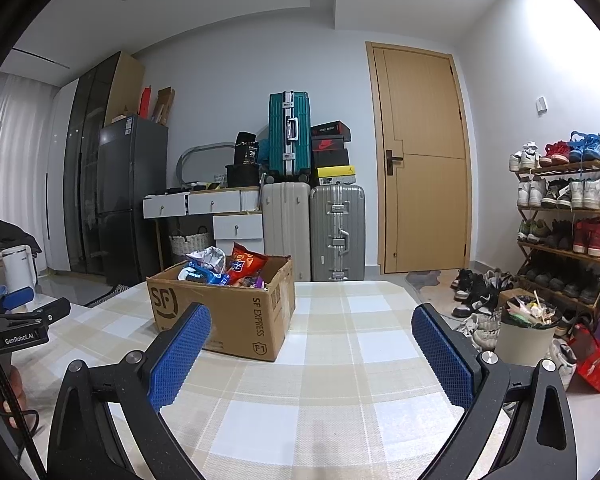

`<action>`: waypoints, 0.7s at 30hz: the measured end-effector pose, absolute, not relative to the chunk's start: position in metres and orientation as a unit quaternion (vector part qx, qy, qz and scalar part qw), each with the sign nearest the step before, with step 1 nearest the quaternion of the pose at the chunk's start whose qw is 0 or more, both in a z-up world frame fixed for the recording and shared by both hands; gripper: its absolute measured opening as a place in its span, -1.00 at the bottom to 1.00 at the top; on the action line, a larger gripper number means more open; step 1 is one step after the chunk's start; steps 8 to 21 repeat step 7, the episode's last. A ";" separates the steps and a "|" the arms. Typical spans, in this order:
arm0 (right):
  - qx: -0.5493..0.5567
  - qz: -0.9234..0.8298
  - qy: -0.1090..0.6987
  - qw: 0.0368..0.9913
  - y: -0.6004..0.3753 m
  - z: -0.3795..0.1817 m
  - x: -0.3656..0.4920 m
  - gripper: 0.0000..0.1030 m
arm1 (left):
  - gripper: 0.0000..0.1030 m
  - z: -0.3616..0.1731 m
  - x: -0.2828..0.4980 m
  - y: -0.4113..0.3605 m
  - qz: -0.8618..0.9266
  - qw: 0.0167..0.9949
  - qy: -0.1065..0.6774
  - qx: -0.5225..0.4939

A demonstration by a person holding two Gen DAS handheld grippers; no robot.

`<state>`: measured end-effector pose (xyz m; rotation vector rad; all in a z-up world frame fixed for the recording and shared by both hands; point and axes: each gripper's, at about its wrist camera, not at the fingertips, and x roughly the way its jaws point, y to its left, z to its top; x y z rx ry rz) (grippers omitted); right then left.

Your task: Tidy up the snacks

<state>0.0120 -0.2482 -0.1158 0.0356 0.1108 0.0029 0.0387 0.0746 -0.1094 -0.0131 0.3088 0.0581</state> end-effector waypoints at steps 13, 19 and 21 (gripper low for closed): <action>0.018 0.001 0.056 0.998 -0.248 -0.115 0.012 0.99 | 0.99 -0.108 0.037 0.076 0.021 0.988 0.153 -0.008; 0.018 0.001 0.056 0.998 -0.248 -0.115 0.012 0.99 | 0.99 -0.108 0.037 0.076 0.021 0.988 0.153 -0.008; 0.018 0.001 0.056 0.998 -0.248 -0.115 0.012 0.99 | 0.99 -0.108 0.037 0.076 0.021 0.988 0.153 -0.008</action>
